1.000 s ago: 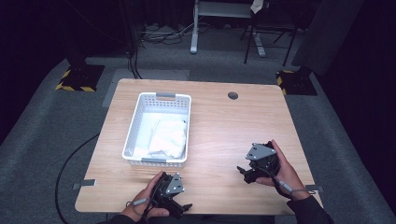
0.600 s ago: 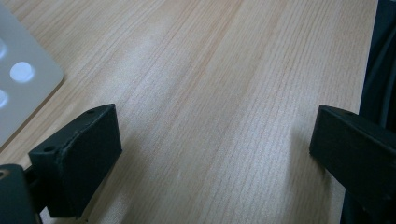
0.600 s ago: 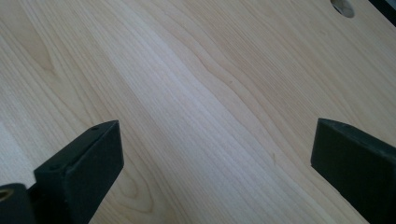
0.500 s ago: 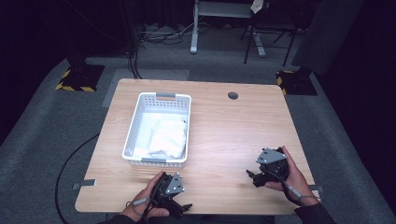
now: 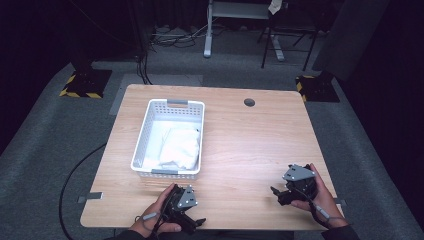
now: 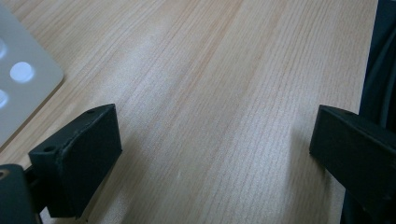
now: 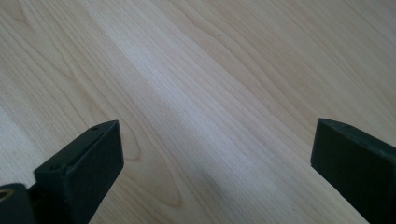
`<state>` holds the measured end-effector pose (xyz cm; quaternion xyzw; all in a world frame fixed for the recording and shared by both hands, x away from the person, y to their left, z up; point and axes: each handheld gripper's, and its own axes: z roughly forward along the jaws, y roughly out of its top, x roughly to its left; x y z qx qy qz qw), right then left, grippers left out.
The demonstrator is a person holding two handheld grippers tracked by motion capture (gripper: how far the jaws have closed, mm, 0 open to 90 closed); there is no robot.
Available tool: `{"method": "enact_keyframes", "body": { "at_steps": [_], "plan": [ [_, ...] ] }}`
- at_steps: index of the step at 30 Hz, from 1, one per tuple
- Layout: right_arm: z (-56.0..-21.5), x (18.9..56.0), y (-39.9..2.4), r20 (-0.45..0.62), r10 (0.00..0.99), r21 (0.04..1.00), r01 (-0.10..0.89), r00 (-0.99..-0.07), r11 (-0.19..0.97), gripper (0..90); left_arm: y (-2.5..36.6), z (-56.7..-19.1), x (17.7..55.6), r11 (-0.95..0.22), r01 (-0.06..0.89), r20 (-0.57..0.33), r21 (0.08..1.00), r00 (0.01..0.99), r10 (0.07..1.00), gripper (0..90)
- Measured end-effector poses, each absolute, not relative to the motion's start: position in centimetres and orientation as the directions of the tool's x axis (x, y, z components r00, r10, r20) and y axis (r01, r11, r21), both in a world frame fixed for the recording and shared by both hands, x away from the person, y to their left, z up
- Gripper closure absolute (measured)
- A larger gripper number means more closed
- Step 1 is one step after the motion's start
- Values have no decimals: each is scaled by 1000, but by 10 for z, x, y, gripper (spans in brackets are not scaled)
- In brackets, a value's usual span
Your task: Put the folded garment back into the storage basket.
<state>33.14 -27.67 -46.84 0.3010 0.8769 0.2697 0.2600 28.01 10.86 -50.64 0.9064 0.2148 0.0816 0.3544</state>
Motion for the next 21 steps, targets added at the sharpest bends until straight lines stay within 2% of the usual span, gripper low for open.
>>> {"method": "enact_keyframes", "body": {
  "at_steps": [21],
  "plan": [
    [-489,316,-302,-182,726,694,436,-663,573,29,108,-507,280,-654,336,-8,678,893,450,17]
  ]
}}
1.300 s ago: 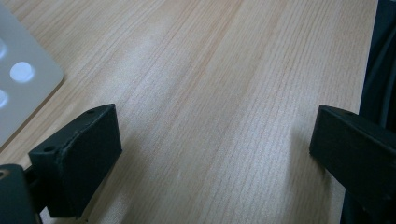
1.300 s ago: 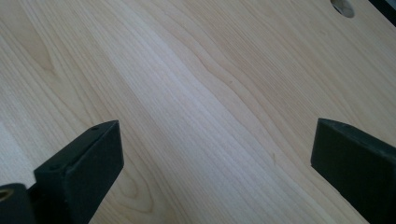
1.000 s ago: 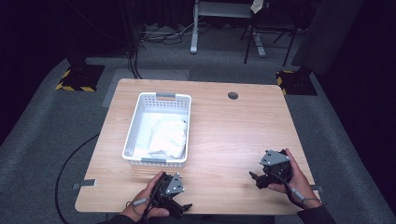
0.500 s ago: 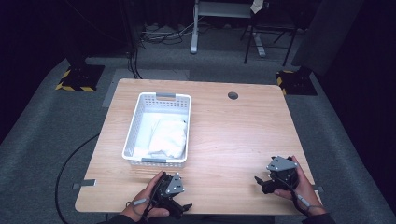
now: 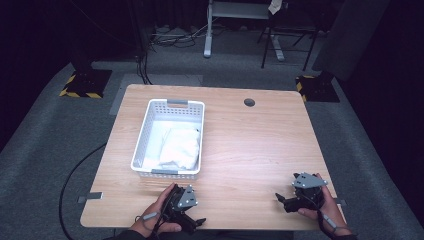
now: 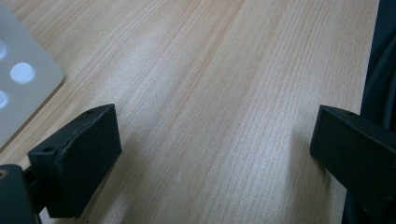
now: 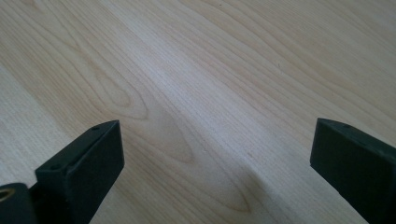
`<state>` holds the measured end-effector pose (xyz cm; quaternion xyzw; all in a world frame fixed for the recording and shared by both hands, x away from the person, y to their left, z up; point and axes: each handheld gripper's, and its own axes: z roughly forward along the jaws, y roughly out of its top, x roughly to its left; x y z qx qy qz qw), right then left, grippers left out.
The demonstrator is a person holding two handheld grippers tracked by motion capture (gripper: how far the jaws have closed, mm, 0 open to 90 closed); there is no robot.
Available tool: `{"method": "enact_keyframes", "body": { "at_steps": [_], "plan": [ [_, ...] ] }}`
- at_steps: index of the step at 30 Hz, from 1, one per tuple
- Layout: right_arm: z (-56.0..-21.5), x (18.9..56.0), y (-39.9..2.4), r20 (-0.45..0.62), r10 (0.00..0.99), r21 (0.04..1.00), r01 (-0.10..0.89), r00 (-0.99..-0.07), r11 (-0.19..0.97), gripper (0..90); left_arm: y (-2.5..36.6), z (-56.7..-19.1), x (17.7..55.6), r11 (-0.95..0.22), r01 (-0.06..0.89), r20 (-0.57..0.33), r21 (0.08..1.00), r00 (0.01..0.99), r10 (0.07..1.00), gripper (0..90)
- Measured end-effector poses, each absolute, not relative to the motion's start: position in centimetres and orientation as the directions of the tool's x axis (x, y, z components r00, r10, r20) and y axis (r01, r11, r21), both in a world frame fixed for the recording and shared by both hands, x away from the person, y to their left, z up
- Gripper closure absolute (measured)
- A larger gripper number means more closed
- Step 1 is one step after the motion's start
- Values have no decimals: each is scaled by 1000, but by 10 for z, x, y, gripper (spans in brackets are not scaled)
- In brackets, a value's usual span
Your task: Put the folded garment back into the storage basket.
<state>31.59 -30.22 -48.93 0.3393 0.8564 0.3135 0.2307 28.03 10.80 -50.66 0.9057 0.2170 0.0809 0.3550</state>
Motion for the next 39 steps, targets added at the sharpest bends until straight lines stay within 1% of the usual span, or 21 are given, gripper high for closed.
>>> {"method": "enact_keyframes", "body": {
  "at_steps": [6,15,25,28,39],
  "plan": [
    [-496,312,-312,-110,750,719,469,-652,513,31,108,-507,280,-654,335,-7,678,893,450,17],
    [-504,307,-324,-60,771,726,502,-634,470,31,108,-507,280,-654,336,-8,678,893,450,17],
    [-507,302,-333,-29,781,721,528,-624,449,28,108,-507,280,-653,338,-10,678,892,451,16],
    [-507,302,-336,-7,780,712,544,-626,443,12,108,-507,280,-654,336,-8,678,893,451,16],
    [-507,303,-336,-6,787,711,551,-617,437,4,108,-507,280,-656,333,-4,677,893,450,17]
  ]
}}
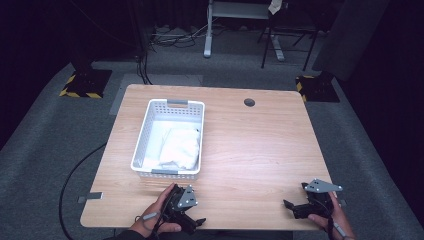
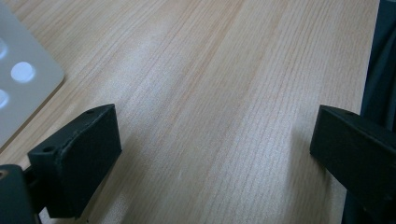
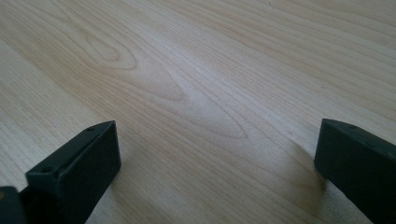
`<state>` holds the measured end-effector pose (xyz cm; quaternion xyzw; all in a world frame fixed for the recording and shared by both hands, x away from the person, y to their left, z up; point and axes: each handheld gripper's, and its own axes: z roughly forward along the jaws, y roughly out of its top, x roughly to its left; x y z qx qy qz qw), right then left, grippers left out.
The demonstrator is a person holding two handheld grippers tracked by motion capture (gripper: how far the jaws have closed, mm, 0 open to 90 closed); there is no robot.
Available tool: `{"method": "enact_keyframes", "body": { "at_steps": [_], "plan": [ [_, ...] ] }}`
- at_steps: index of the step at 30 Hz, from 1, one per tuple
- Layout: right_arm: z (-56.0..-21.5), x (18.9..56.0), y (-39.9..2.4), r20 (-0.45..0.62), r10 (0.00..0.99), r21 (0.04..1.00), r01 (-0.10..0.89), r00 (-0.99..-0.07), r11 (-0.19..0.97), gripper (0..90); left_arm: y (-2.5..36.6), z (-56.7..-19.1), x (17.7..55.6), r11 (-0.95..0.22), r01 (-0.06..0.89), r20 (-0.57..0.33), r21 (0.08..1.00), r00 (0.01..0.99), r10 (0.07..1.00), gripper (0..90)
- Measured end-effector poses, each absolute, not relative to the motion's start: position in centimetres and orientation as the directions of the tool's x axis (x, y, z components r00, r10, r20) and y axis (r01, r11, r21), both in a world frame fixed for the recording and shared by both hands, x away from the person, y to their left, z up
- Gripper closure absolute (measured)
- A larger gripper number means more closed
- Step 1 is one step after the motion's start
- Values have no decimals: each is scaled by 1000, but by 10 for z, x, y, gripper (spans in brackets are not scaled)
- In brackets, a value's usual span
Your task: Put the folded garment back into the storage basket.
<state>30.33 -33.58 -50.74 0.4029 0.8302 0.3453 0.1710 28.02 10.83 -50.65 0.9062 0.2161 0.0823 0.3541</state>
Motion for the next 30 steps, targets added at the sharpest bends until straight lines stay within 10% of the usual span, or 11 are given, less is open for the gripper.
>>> {"method": "enact_keyframes", "body": {
  "at_steps": [30],
  "plan": [
    [-507,307,-333,-7,790,712,552,-613,434,3,108,-507,281,-654,335,-8,678,893,450,15]
  ]
}}
